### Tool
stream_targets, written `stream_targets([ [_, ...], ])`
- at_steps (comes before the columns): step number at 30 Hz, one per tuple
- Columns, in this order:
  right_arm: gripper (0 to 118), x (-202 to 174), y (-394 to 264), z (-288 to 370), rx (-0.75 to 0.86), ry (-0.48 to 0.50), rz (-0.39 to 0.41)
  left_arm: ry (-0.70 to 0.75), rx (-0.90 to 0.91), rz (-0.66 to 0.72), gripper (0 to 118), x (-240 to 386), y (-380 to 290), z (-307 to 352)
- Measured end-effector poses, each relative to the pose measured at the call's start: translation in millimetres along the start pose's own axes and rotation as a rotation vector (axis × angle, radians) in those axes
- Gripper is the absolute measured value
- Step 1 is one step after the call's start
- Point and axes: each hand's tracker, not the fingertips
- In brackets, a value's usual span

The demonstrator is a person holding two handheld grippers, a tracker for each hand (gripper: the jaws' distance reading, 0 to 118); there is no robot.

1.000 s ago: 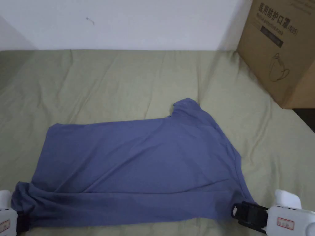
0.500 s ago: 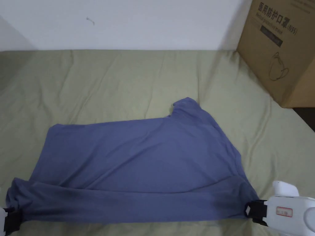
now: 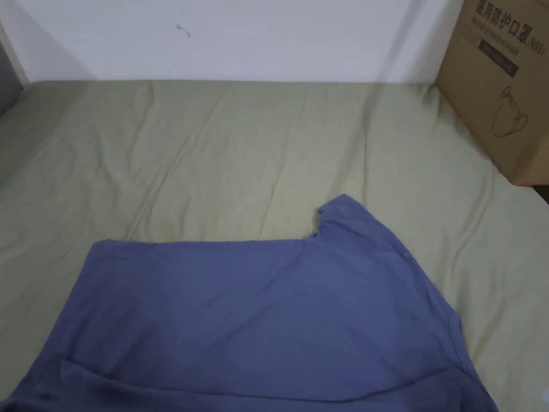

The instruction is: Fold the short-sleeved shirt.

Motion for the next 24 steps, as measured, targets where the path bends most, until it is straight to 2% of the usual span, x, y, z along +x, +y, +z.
stream_targets([
  [1,34,0,-4,2,0.025,0.032,-0.009,-0.019,0.011,0.053,11,-3,-2,2],
  [2,67,-2,-5,3,0.023,0.000,0.018,-0.036,0.017,0.065,24,-3,0,4],
  [3,90,-9,-3,6,0.040,-0.061,0.082,-0.032,0.027,0.066,49,-2,2,7],
  [4,94,-13,-1,8,0.058,-0.110,0.134,-0.012,0.040,0.049,91,0,7,10],
  [5,94,-18,1,12,0.086,-0.143,0.173,0.005,0.052,0.031,91,2,11,13],
  [6,93,-24,7,19,0.128,-0.157,0.214,0.026,0.064,0.014,100,2,15,16],
  [7,94,-29,12,25,0.156,-0.159,0.236,0.048,0.093,0.013,114,2,18,23],
  [8,94,-34,17,30,0.178,-0.168,0.243,0.054,0.129,0.016,116,3,21,30],
  [12,92,-51,39,45,0.220,-0.021,0.229,0.021,0.216,0.125,112,3,36,53],
  [13,88,-56,43,43,0.223,0.014,0.239,-0.027,0.240,0.145,99,6,39,57],
  [14,75,-59,48,40,0.227,0.030,0.249,-0.063,0.256,0.142,74,11,42,58],
  [15,43,-63,52,34,0.223,0.020,0.248,-0.095,0.257,0.120,35,15,45,55],
  [16,5,-68,55,22,0.220,0.013,0.239,-0.086,0.238,0.112,1,25,51,47],
  [17,5,-69,59,11,0.207,0.011,0.203,-0.059,0.217,0.096,1,33,55,38],
  [19,1,-70,72,-11,0.126,0.088,0.182,-0.073,0.170,0.021,0,44,63,18],
  [20,1,-72,79,-20,0.121,0.084,0.159,-0.067,0.175,0.019,0,50,66,10],
  [24,1,-80,140,-52,0.150,0.022,0.207,-0.105,0.147,0.020,0,59,85,-13],
])
